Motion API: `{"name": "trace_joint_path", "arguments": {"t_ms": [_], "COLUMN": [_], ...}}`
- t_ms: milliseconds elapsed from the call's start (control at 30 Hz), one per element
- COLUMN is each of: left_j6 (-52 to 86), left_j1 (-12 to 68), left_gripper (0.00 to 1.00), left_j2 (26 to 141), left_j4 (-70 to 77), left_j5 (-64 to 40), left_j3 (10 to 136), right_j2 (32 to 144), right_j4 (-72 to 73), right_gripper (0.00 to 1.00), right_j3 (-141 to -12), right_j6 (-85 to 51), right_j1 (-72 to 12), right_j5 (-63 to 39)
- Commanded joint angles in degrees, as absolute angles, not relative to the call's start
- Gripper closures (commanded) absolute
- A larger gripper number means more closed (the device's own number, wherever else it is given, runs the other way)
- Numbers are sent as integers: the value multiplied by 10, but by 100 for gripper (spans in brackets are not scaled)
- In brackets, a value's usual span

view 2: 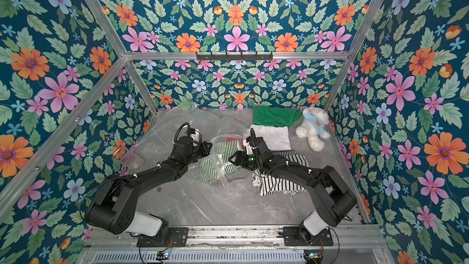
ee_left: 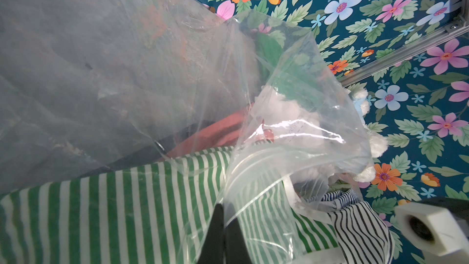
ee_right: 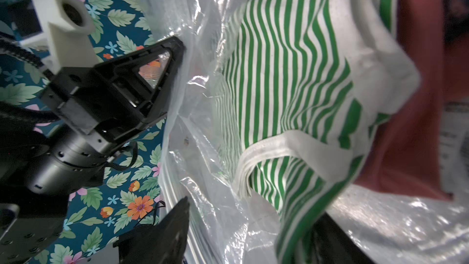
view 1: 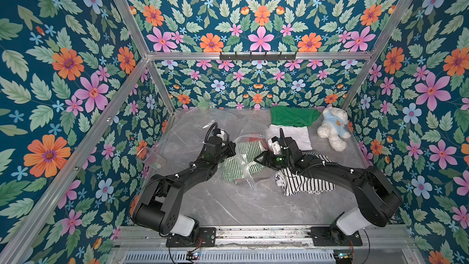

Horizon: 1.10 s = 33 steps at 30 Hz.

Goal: Take the tank top out of the vacuum bag
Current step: Adjust the tank top in the vacuum bag.

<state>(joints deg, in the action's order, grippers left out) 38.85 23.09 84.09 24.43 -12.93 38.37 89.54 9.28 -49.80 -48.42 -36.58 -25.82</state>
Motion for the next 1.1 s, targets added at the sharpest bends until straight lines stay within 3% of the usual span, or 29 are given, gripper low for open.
{"name": "trace_joint_path", "arguments": {"t_ms": [0,267,333,467,633,933,1067], "left_j6": [391,390,390,392,391,391,392], "left_j1": [231,230,230,230,231,230,230], "left_gripper": [100,100,100,100,100,100,100], "left_j2": [842,844,845,850,848,846,846], "left_j4": [262,262,262,263,262,262,263], "left_j5": [-129,-129,-128,-129,-128,-128,-128], "left_j3": [384,385,385,387,386,384,384], "right_j2": [902,936,939,967,988,1020,1021], "right_j4": [127,145,137,111,133,215,242], "right_gripper": [30,43,42,27,17,18,30], "right_j3": [-512,-529,-532,-541,-529,-517,-516], "right_j6": [-473,-466,-466,-476,-519,-584,-591], "right_j1": [-366,-341,-335,-315,-303,-302,-303], "right_j5": [-270,-260,-249,-239,-250,-290,-308]}}
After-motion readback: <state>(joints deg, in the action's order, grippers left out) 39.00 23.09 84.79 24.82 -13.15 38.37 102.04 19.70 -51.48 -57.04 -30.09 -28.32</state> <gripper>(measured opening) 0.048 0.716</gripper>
